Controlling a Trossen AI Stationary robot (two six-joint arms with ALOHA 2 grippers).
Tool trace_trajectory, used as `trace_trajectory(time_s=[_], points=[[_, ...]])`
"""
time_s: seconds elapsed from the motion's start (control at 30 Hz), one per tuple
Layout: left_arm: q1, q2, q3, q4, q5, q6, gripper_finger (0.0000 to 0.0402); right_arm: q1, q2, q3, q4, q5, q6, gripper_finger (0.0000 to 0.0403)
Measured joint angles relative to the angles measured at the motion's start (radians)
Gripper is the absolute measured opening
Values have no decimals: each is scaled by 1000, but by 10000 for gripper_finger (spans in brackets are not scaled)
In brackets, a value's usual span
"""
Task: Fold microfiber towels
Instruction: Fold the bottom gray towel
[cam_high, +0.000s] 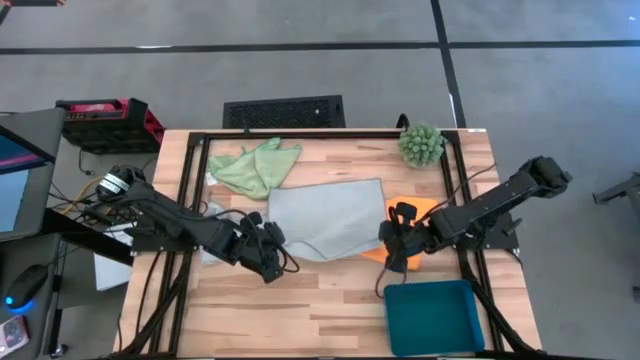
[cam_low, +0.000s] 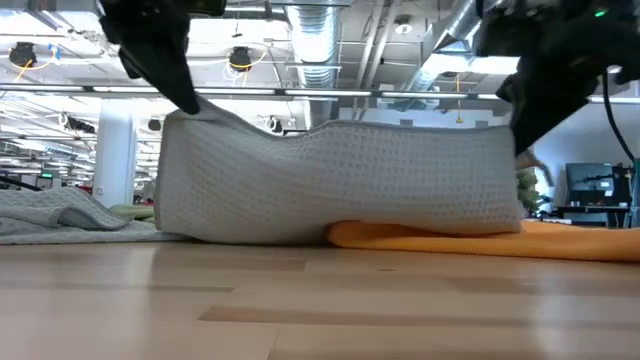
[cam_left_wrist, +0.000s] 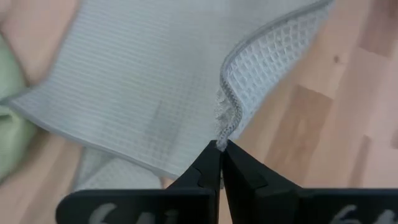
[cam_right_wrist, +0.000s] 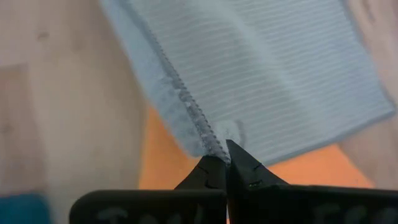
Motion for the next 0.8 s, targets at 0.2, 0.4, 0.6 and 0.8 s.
trace_trajectory(time_s=[0.2, 0.4, 0.6, 0.8], points=[[51, 11, 0, -13, -16, 0, 0, -100, 0, 0, 1, 19, -61, 6], [116, 75, 0, -27, -41, 27, 0, -188, 32, -1, 1, 21, -100, 6], [174, 136, 0, -2, -70, 82, 0, -265, 107, -2, 1, 59, -139, 7], [226, 142, 1, 4, -119, 94, 0, -330, 153, -1, 20, 74, -185, 7]])
